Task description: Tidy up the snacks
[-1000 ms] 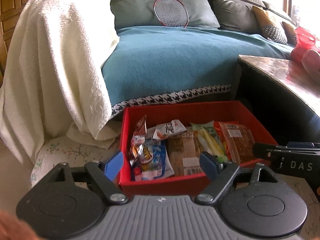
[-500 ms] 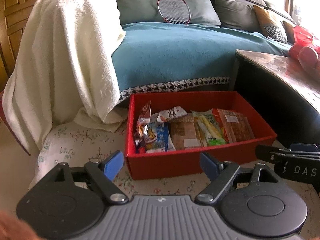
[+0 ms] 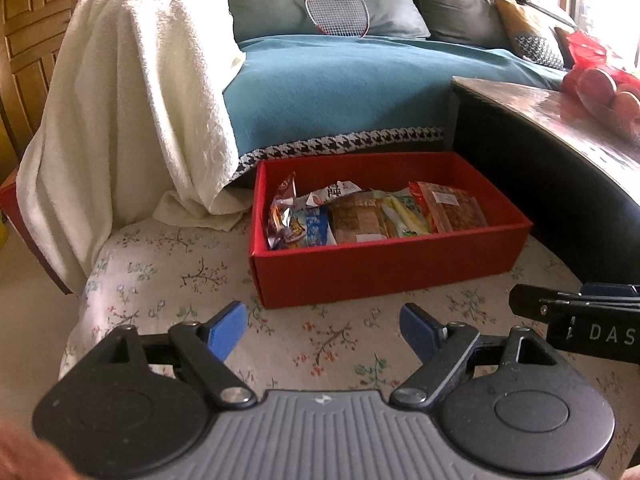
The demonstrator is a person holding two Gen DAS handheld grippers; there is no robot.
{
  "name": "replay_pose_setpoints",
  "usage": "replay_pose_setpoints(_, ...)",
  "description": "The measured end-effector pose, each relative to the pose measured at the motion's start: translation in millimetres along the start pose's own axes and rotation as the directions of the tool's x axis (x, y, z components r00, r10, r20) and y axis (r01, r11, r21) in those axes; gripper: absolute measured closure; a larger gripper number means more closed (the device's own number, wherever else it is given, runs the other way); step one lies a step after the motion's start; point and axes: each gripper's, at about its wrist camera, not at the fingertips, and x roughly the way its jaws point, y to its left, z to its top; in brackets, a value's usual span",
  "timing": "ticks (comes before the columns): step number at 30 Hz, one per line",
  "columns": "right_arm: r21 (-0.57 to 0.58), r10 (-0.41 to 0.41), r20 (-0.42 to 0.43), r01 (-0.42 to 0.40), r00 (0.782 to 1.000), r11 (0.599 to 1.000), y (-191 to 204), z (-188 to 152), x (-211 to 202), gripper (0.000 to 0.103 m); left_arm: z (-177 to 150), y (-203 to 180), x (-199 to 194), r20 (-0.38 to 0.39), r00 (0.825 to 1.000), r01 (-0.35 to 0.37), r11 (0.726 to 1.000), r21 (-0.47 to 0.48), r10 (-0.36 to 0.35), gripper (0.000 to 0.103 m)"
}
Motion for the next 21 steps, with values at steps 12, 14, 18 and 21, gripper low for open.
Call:
replay_pose_setpoints(12,-0.002,0.012,-0.010,-0.012,1.000,1.000,7,-27,-23,0.015,-21,-1,-24,-0.007,1.000,0.010,1.000,-0.007,-0.010,0.024)
replay_pose_setpoints(14,0.000,0.017,-0.006,-0.017,1.000,1.000,8,-29,-26,0.015,-23,0,-26,-0.007,1.000,0.010,1.000,-0.015,-0.010,0.023)
replay_pose_setpoints(18,0.005,0.020,-0.007,-0.020,1.000,1.000,8,-30,-29,0.015,-26,2,-29,-0.007,1.000,0.010,1.000,-0.024,-0.010,0.023)
replay_pose_setpoints(21,0.006,0.022,-0.008,-0.022,1.000,1.000,9,-32,-31,0.014,-28,2,-31,-0.003,1.000,0.001,1.000,-0.025,-0.002,0.019)
